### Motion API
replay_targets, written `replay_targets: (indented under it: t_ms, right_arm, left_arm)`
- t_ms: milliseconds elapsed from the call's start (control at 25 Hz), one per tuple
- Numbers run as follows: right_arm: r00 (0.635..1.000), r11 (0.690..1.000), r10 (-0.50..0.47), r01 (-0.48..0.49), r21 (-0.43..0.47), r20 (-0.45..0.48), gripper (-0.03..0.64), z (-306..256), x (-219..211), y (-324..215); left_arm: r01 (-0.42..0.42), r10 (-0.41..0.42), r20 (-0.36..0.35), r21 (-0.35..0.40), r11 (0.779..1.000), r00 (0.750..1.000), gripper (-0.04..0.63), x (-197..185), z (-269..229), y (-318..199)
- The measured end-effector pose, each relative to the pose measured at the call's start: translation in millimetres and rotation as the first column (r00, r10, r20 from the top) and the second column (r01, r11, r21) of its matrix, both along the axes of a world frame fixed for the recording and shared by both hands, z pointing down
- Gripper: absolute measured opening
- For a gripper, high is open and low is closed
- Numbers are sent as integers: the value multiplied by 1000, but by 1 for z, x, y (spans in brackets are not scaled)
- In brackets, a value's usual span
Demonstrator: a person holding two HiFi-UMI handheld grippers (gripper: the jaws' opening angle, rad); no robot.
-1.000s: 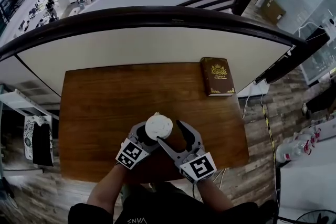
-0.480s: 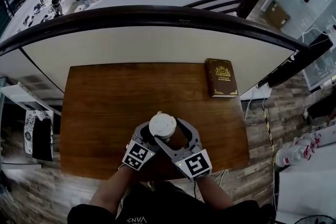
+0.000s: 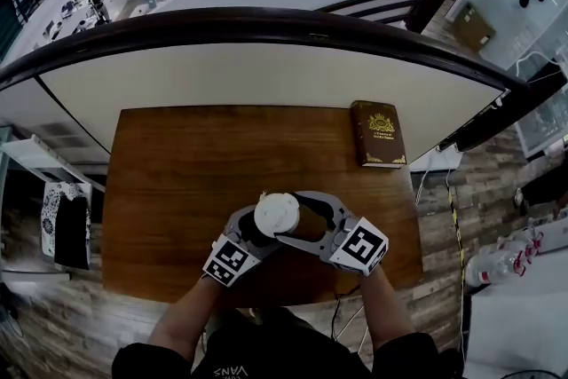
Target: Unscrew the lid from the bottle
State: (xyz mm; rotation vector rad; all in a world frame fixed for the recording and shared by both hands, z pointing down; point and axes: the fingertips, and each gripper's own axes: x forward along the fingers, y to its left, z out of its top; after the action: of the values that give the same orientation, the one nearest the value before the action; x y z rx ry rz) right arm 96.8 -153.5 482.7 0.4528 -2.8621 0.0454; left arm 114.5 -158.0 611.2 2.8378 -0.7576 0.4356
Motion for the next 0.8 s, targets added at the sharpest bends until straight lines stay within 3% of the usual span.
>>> replay_targets:
  t_ms: [200, 520, 640, 800]
  right_arm:
    - [981, 982, -190, 189, -18, -26, 314, 3, 5, 1]
    - [927, 927, -373, 371, -61, -38, 314, 3, 3, -2]
    - [914, 912, -403, 399, -92, -36, 314, 3, 3, -3]
    - [940, 934, -339, 332, -133, -31, 314, 3, 4, -2]
  left_arm:
    - [-76, 76, 7, 4, 997, 997, 367, 2, 0, 2]
    - [-100, 100, -4, -3, 995, 995, 367, 2, 0, 1]
    - [-99, 99, -10, -5, 995, 995, 367, 2, -1, 1]
    - [-97, 97, -6, 3, 995, 995, 367, 1, -2, 2]
